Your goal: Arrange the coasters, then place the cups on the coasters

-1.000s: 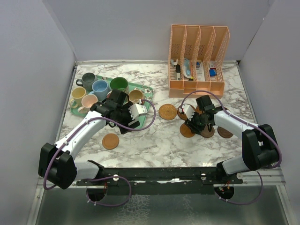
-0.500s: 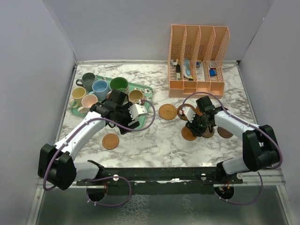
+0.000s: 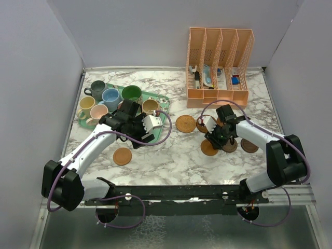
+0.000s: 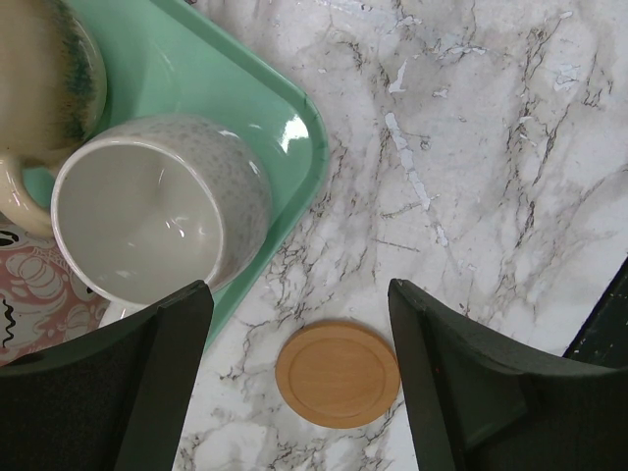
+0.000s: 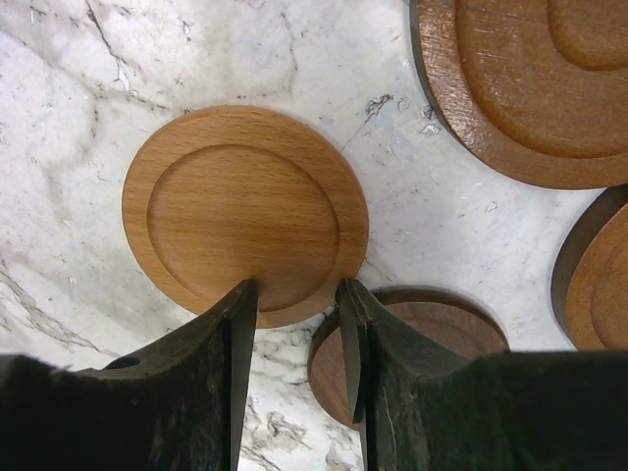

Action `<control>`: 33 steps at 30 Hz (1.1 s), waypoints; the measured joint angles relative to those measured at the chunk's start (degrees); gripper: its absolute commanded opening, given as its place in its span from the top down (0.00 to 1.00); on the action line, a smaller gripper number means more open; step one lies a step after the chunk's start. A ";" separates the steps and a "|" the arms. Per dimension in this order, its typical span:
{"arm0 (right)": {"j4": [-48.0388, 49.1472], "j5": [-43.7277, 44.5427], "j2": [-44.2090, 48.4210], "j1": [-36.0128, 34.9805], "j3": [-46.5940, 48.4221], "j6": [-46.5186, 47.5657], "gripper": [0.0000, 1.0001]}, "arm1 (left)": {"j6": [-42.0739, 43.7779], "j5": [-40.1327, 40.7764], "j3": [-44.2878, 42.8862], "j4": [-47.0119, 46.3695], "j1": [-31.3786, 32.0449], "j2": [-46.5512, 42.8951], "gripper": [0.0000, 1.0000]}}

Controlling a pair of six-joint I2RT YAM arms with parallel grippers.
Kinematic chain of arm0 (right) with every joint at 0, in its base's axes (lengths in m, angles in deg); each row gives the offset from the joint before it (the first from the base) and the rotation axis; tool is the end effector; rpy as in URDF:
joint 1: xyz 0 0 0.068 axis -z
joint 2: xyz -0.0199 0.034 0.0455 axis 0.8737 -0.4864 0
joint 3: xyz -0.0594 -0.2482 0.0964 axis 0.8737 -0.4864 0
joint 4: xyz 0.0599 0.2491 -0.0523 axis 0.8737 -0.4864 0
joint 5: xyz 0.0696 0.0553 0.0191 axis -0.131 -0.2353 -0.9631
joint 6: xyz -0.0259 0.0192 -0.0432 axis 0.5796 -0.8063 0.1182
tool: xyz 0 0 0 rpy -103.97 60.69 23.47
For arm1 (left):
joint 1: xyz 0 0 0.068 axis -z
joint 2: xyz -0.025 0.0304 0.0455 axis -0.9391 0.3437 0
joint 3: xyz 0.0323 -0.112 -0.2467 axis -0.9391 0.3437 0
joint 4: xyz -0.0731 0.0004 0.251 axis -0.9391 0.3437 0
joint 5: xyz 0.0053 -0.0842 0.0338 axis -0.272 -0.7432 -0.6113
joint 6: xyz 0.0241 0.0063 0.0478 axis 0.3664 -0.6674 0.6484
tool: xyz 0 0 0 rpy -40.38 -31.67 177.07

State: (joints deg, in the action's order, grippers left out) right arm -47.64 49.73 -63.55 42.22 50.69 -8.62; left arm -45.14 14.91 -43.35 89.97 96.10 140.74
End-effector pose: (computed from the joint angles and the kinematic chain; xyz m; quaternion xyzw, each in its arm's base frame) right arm 0.2358 0.0889 0.1652 -0.4509 0.8759 0.1059 0.1353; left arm 0.2126 -0.1183 0.2636 0.5426 0.7816 -0.1412 0.2733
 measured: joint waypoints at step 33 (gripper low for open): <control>3.52 1.60 -3.30 0.00 2.97 -4.94 0.63 | 0.02 -0.04 0.00 0.00 -0.26 0.00 0.24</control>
State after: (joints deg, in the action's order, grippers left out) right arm -44.12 51.33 -66.85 42.22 53.67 -13.56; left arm -45.12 14.87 -43.35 89.97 95.83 140.74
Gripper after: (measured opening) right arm 0.368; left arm 0.759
